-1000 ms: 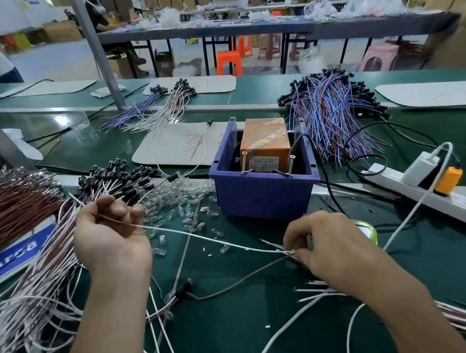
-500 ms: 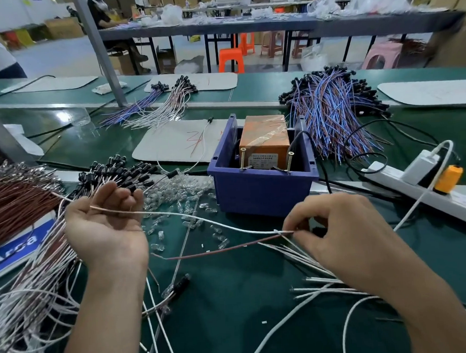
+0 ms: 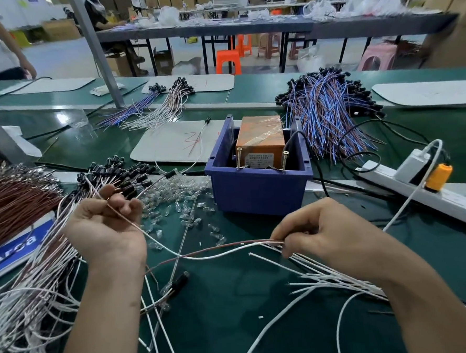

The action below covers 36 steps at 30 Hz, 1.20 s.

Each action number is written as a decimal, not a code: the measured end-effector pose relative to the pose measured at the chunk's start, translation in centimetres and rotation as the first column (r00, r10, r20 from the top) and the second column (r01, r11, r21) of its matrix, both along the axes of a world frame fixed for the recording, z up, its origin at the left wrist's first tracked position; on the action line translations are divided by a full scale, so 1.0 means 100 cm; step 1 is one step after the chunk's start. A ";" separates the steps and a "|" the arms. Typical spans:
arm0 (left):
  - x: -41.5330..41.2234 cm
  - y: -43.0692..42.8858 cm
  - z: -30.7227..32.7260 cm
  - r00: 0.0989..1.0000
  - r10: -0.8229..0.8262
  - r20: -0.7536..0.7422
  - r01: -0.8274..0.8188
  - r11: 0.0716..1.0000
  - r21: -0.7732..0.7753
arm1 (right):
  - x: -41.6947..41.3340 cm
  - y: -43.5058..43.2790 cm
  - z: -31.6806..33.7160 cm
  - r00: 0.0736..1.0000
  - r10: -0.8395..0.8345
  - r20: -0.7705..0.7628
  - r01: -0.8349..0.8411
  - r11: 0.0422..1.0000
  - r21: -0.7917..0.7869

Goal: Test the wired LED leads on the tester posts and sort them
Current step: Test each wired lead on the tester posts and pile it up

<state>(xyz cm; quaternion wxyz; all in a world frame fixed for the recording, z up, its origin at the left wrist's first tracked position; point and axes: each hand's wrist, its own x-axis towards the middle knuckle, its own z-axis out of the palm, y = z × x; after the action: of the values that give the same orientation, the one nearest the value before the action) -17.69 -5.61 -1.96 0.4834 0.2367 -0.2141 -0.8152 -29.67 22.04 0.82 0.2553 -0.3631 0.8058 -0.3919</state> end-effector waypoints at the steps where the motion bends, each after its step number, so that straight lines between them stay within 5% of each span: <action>1: 0.000 0.000 -0.001 1.000 -0.008 -0.028 0.008 1.000 0.008 | 0.000 0.000 0.001 0.999 0.016 0.051 -0.013 0.998 -0.056; 7: 0.000 0.002 0.001 0.985 -0.147 -0.092 0.146 0.989 -0.013 | 0.002 0.008 -0.001 0.955 0.095 0.281 0.045 0.891 -0.453; 14: 0.002 0.011 0.002 0.934 -0.358 0.002 0.345 0.899 -0.271 | 0.014 0.044 -0.029 0.885 0.222 0.409 -0.049 0.918 -0.394; 20: -0.004 0.040 -0.003 0.798 -0.537 0.273 0.580 0.562 -0.590 | 0.024 0.044 -0.038 0.911 0.137 0.389 0.098 0.843 -0.529; 26: -0.014 0.099 -0.009 0.631 -0.376 0.678 0.766 0.165 -0.621 | 0.027 0.024 -0.051 0.792 0.098 0.603 0.434 0.605 -0.668; 31: -0.019 0.117 -0.014 0.689 -0.228 0.689 0.725 0.243 -0.644 | 0.026 0.021 -0.055 0.726 0.149 0.671 0.504 0.549 -0.667; 36: -0.021 0.118 -0.017 0.702 -0.122 0.701 0.708 0.229 -0.668 | 0.028 0.013 -0.056 0.721 -0.037 0.692 0.564 0.611 -0.555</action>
<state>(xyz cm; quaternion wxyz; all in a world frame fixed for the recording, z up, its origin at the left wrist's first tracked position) -19.80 6.16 -3.71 0.2021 0.0626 -0.8035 -0.5565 -26.82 23.37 -4.77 0.2607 -0.1329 0.4972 -0.8168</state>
